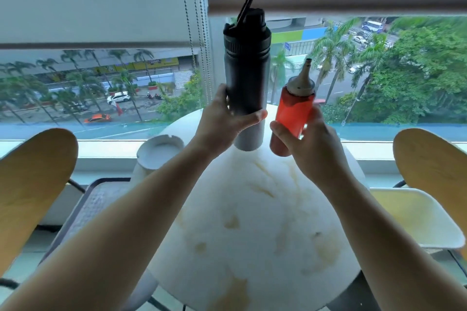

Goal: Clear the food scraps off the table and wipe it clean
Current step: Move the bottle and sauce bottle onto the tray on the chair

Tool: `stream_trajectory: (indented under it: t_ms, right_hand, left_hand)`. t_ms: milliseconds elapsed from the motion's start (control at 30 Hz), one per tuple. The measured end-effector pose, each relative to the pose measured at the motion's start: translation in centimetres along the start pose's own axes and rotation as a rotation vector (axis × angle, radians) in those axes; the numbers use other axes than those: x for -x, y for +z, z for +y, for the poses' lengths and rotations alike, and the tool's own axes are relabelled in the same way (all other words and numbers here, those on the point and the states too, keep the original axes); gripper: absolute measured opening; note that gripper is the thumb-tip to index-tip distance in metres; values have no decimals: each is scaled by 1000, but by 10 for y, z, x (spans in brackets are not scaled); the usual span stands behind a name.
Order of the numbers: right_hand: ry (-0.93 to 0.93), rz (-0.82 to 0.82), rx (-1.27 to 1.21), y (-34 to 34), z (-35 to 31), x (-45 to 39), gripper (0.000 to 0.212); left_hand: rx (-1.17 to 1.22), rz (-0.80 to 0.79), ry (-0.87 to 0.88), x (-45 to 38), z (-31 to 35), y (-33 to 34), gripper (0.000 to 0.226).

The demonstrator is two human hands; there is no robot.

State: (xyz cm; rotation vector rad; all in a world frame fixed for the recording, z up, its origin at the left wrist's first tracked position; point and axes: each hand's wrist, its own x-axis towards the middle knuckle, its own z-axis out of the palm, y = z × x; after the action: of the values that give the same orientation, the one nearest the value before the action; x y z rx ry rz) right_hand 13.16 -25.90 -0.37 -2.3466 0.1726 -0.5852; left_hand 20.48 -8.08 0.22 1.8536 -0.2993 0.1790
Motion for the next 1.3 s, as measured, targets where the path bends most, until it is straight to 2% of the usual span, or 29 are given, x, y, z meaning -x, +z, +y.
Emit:
stream_trajectory:
  t_ms: [200,400,533,767,1067,1300]
  right_hand:
    - [-16,-22,-26,20,-44,20,64]
    - [-93,11,-89,32,-83,34,63]
    - [-138,-21,-133,38,-109,42,60]
    - [-212,-116,-184,43,-136,48,55]
    - [-306,-285,-282,60,-159,52,58]
    - [-316,-352,-336,82,-182,64,56]
  left_hand:
    - [66,45,3,25,9,-63,67]
    - [97,74,-6,55,25,-122,56]
    - [81,111,-15,79,31,-159,54]
    - [30,191,-59,115,35,-192,59]
    - [0,371,-124,158,33,-215,68]
    - [-42,470,-164,179,18,-239,69]
